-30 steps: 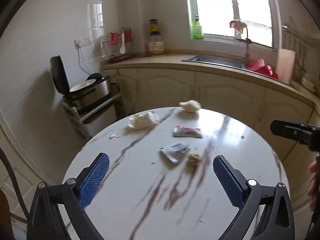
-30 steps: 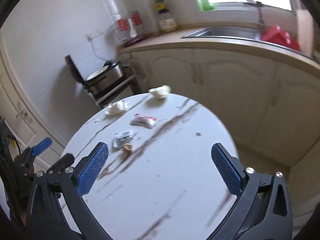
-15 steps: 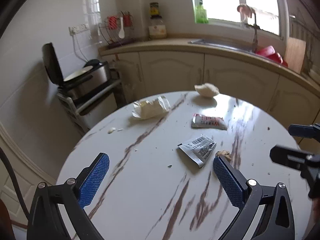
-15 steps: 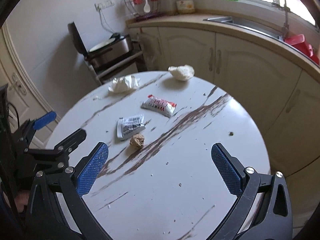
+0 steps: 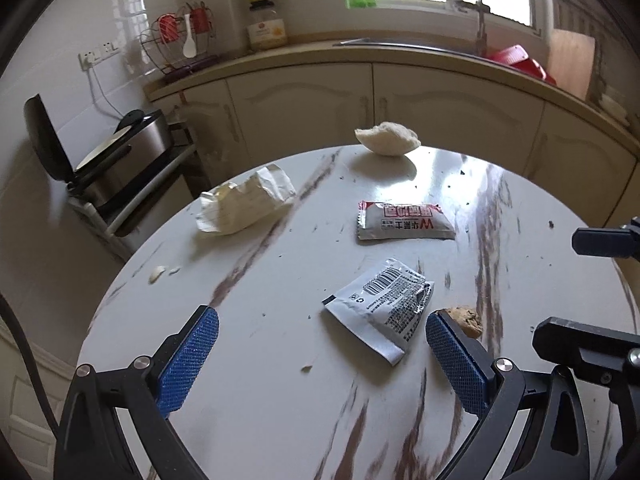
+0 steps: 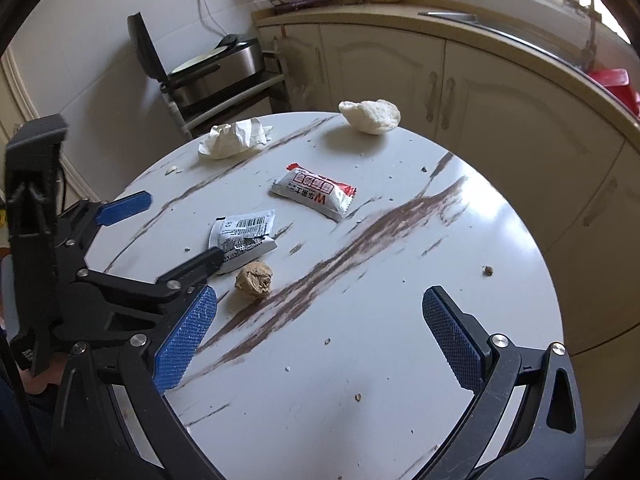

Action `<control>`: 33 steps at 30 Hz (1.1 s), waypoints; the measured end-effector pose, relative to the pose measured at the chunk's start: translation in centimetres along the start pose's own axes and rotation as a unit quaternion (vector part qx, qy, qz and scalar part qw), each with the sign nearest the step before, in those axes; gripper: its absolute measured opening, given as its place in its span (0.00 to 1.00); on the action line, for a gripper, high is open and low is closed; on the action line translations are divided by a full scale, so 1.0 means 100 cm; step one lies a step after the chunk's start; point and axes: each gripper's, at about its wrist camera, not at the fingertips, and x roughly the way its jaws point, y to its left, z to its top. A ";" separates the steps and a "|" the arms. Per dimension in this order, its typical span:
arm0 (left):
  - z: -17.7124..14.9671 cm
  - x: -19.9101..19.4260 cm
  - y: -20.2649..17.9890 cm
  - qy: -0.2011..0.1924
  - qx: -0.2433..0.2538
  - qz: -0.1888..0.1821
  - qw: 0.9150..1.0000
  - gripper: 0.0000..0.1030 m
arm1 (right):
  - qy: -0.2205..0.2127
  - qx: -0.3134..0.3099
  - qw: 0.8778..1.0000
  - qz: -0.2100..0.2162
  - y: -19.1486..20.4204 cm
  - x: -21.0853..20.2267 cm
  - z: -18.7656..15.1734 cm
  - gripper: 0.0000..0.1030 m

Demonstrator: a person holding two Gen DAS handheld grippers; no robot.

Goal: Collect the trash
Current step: 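Grasp the white barcode packet with the left gripper while the right grasps the brown ginger lump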

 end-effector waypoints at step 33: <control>0.004 0.009 0.034 -0.012 0.033 -0.090 0.995 0.75 | 0.041 -0.061 0.997 -0.020 0.041 0.051 0.001 0.48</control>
